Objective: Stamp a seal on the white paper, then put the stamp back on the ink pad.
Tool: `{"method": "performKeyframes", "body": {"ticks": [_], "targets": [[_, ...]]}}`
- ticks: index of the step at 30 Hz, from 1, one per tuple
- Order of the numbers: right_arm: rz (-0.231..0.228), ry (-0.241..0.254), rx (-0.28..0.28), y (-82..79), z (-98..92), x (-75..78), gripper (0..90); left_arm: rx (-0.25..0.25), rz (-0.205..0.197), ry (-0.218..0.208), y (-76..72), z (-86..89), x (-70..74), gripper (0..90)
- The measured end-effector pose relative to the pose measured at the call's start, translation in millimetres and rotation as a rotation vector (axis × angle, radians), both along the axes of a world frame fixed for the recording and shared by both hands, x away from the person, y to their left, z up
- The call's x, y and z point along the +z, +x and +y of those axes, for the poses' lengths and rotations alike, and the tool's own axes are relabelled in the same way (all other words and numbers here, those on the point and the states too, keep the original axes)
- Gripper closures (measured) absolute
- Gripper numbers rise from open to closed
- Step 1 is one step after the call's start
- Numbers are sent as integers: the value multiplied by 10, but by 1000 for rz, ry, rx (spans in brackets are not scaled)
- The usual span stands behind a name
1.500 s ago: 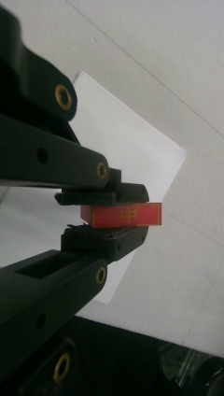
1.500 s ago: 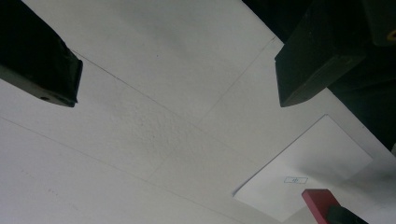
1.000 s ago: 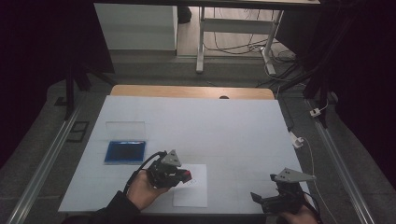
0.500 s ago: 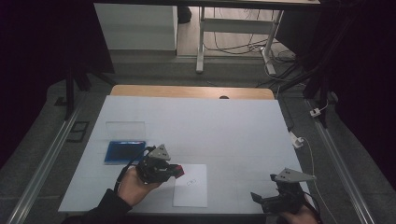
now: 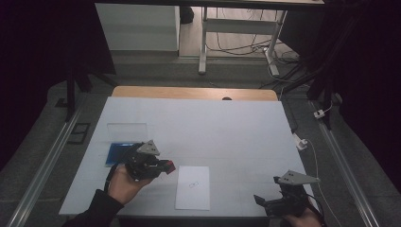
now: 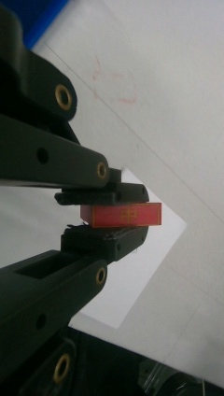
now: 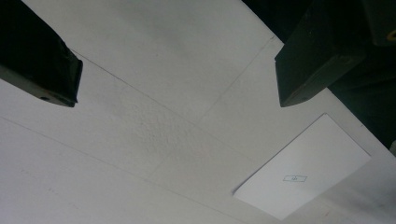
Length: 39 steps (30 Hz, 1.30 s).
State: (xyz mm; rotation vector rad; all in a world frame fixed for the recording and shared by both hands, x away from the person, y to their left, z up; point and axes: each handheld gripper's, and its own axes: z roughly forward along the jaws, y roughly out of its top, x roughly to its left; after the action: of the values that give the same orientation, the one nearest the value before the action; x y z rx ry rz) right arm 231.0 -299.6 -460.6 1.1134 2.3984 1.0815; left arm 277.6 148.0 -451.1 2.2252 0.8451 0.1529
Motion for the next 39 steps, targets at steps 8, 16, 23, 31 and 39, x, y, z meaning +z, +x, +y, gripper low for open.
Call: {"method": "performKeyframes", "body": {"ticks": [8, 16, 23, 31, 39], "targets": [[0, 0, 1, 0, -1, 0, 9, 68, 0, -14, 52, 209, 14, 795], [-2, 0, 4, 0, 0, -1, 9, 126, -10, -14, 89, 394, 32, 795], [-3, -1, 4, -4, -9, 4, 9, 181, -10, -24, 125, 547, 31, 796], [-1, 0, 3, -2, 0, 2, 9, 219, -10, -23, 160, 657, 10, 795], [-1, 0, 4, -1, -2, 0, 9, 258, -7, -17, 202, 751, -7, 796]]}}
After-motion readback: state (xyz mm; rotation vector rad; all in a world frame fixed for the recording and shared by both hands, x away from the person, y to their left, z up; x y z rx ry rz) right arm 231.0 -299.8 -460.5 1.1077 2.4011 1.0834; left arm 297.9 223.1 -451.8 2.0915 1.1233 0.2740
